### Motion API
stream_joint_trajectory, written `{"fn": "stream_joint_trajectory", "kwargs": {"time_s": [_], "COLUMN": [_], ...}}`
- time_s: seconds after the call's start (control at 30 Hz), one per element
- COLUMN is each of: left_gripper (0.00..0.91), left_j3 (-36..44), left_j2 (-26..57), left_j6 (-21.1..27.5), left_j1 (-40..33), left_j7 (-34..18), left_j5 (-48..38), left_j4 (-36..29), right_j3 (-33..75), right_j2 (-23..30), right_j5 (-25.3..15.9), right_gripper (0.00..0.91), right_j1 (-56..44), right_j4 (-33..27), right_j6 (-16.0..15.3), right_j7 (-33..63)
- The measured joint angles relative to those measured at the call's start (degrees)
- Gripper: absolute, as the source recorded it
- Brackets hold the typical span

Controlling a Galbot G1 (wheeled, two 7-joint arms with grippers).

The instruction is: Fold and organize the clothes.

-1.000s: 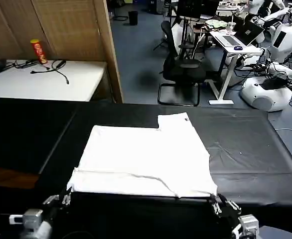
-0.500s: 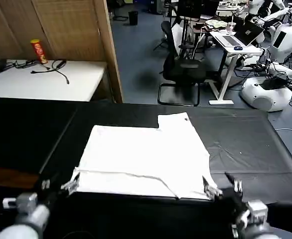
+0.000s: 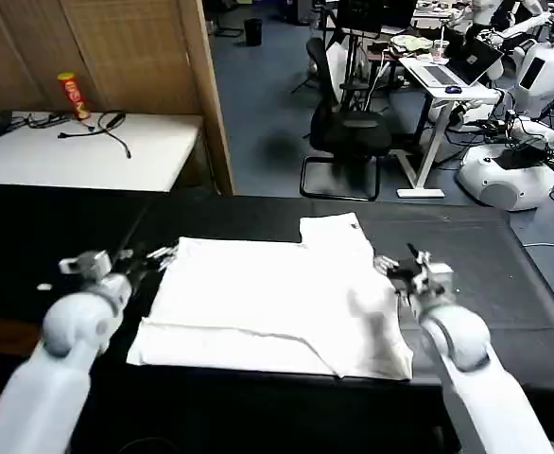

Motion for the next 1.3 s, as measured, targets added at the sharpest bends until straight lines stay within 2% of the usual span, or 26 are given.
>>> {"fn": "stream_joint_trajectory", "kwargs": {"time_s": [0.23, 0.53, 0.57, 0.7, 0.93, 1.1, 1.13, 1.17, 1.2, 1.23, 1.3], "left_gripper": [0.878, 0.868, 0.761, 0.624, 0.585, 0.497, 0.205, 0.146, 0.146, 0.146, 0.137], "left_j3": [5.7, 7.8, 7.8, 8.0, 8.7, 9.1, 9.1, 9.1, 9.1, 9.1, 9.0], "left_j2": [-1.2, -2.3, -2.4, -2.5, -3.3, -3.7, -3.8, -3.8, -3.8, -3.8, -3.7], "left_j6": [1.5, 1.7, 1.7, 1.7, -0.3, -1.2, -1.3, -1.3, -1.3, -1.3, -1.3], "left_j1": [-8.8, -13.1, -13.3, -13.0, -13.6, -14.4, -14.5, -14.5, -14.5, -14.5, -14.4], "left_j7": [2.7, 4.3, 4.3, 5.0, 6.0, 6.4, 6.4, 6.5, 6.5, 6.5, 6.5], "left_j5": [0.6, 2.7, 2.7, 2.8, 5.0, 5.3, 5.3, 5.3, 5.3, 5.3, 5.4], "left_j4": [11.9, 19.6, 20.1, 21.1, 23.6, 25.8, 26.0, 26.2, 26.4, 26.6, 26.8], "right_j3": [-1.8, -2.8, -2.9, -3.1, -3.1, -3.1, -3.1, -3.1, -3.1, -3.1, -3.0], "right_j2": [2.0, 4.0, 4.2, 4.9, 5.3, 5.4, 5.5, 5.6, 5.6, 5.7, 5.7], "right_j5": [0.5, 0.4, 0.3, 0.2, 0.2, 0.2, 0.2, 0.2, 0.2, 0.2, 0.2], "right_gripper": [0.878, 0.878, 0.878, 0.878, 0.858, 0.751, 0.702, 0.653, 0.624, 0.517, 0.410], "right_j1": [6.7, 10.4, 10.7, 11.7, 11.7, 11.1, 11.1, 11.0, 11.0, 11.0, 11.1], "right_j4": [-10.2, -17.9, -18.5, -20.3, -21.5, -21.4, -21.4, -21.4, -21.4, -21.5, -21.6], "right_j6": [-0.1, 0.7, 0.8, 0.9, 0.7, 0.5, 0.5, 0.5, 0.5, 0.5, 0.5], "right_j7": [-1.9, -2.6, -2.6, -2.7, -3.1, -3.2, -3.3, -3.3, -3.3, -3.3, -3.4]}}
